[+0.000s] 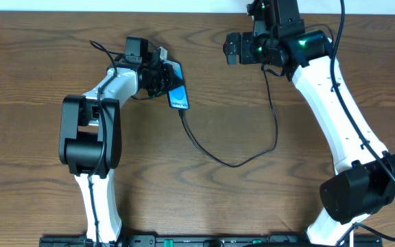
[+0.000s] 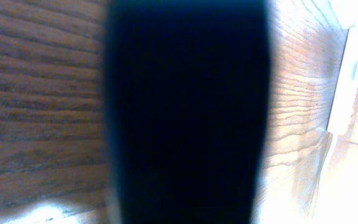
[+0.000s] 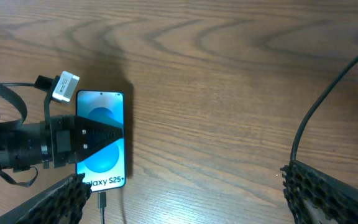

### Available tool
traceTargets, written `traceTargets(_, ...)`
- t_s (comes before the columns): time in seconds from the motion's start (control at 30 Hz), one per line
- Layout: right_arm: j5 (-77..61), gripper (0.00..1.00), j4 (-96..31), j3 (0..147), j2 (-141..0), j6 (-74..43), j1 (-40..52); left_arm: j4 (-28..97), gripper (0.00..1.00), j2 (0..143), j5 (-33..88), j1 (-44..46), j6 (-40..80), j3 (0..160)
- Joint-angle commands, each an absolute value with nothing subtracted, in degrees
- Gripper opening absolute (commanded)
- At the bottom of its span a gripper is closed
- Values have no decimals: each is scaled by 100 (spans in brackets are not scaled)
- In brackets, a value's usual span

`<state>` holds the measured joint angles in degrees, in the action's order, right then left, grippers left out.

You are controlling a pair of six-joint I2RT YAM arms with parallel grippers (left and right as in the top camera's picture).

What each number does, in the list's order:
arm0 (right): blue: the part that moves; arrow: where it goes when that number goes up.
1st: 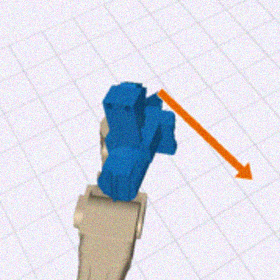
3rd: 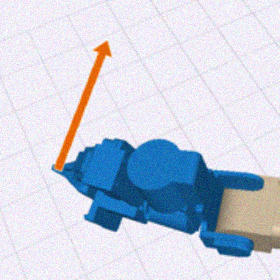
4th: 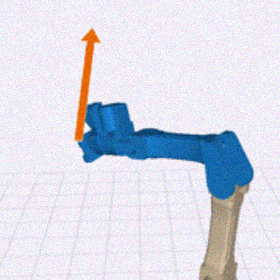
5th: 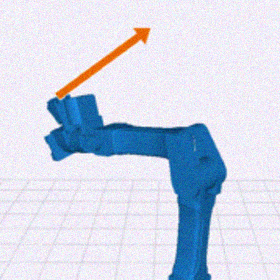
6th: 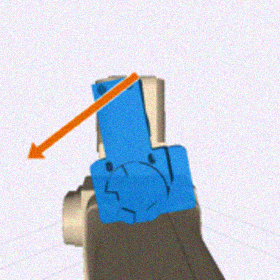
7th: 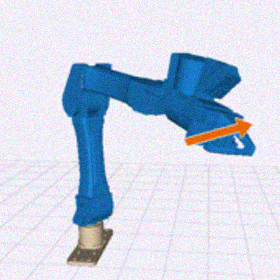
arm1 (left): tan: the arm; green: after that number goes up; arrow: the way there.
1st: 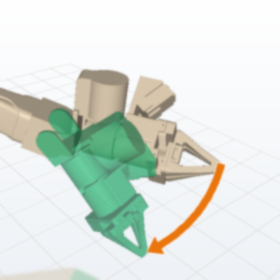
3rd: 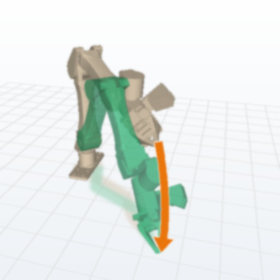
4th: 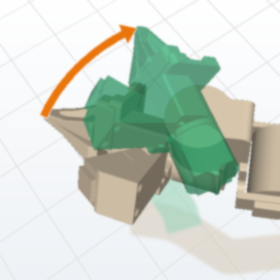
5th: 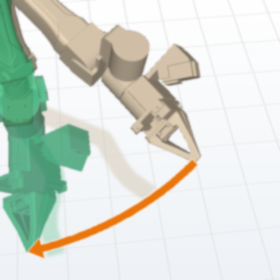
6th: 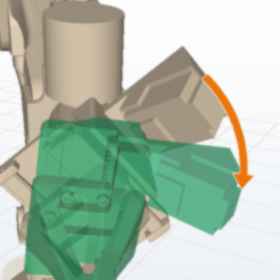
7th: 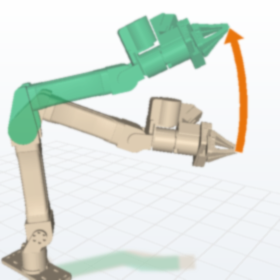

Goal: Plug charger to phone and switch on socket

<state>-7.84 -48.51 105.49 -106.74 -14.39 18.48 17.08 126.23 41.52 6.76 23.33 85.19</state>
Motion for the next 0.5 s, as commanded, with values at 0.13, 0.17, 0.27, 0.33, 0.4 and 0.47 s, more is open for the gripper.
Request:
traceTargets(0.13, -718, 99, -4845, 10643, -10597, -1411, 1809, 1758, 7, 12532, 4108, 657, 2381, 8571)
traceTargets(0.17, -716, 99, -4845, 10643, -10597, -1411, 1809, 1767, 7, 12532, 4104, 657, 2386, 8571)
traceTargets(0.27, -716, 99, -4847, 10643, -10597, -1411, 1809, 1798, 7, 12532, 4056, 657, 2423, 8571)
traceTargets(0.33, -718, 99, -4847, 10643, -10597, -1411, 1809, 1850, 7, 12532, 3966, 657, 2425, 8571)
traceTargets(0.4, -718, 99, -4849, 10643, -10597, -1409, 1809, 1900, 7, 12532, 3938, 657, 2416, 8571)
traceTargets(0.47, -716, 99, -4845, 10643, -10597, -1409, 1809, 1896, 7, 12532, 3935, 657, 2379, 8571)
